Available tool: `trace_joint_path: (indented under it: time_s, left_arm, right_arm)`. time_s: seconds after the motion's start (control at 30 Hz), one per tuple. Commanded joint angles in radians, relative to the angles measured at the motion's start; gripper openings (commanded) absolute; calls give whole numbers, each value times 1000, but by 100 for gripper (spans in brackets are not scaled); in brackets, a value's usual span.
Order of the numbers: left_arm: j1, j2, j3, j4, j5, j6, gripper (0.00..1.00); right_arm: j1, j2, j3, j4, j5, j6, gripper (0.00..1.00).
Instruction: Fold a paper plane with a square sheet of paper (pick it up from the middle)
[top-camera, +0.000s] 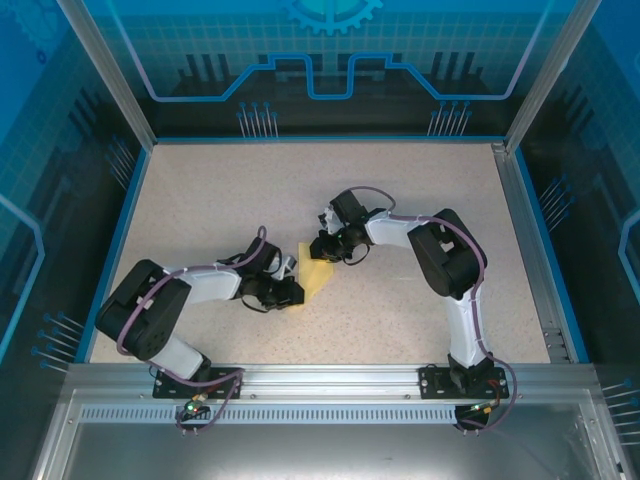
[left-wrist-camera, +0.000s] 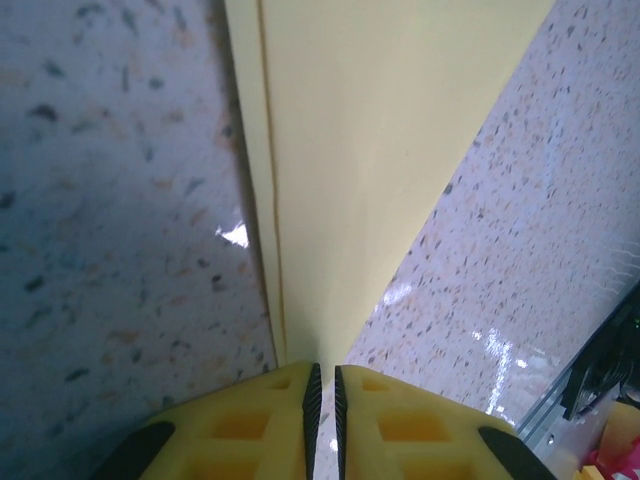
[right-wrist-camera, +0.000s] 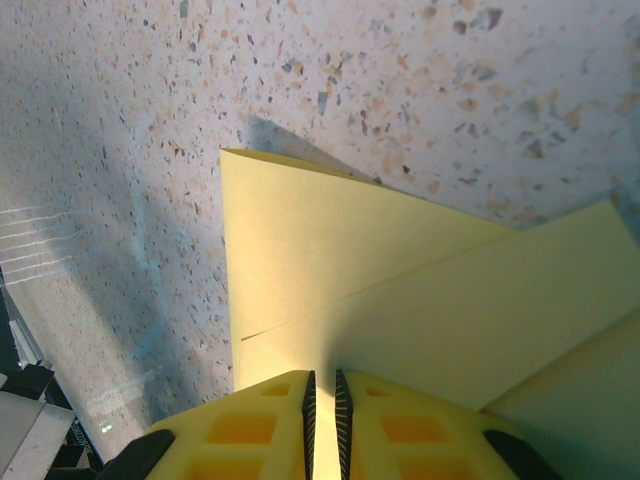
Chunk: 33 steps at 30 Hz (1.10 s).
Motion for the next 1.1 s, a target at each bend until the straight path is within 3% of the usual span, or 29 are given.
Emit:
trace_joint_path:
  time_s: [0.0, 0.13, 0.27, 0.4, 0.73, 1.07]
  left_arm:
    - [-14, -16, -45, -207, -4, 13, 14]
    - [-15, -127, -38, -232, -39, -10, 13]
    - [-7, -308, -21, -321, -293, -77, 19]
    - [22, -397, 17, -320, -368, -100, 27]
    - [28, -172, 179, -238, -272, -59, 40]
    - [29, -9, 278, -232, -257, -21, 41]
  right_arm:
    - [-2, 33, -27, -21, 48, 4, 17]
    - [-4, 11, -18, -29, 40, 6, 18]
    - [-2, -30, 8, -48, 21, 1, 19]
    - [-9, -113, 3, -47, 18, 8, 22]
    - [-81, -300, -210, -3, 70, 59, 30]
    - [-68, -283, -310, 63, 32, 113, 35]
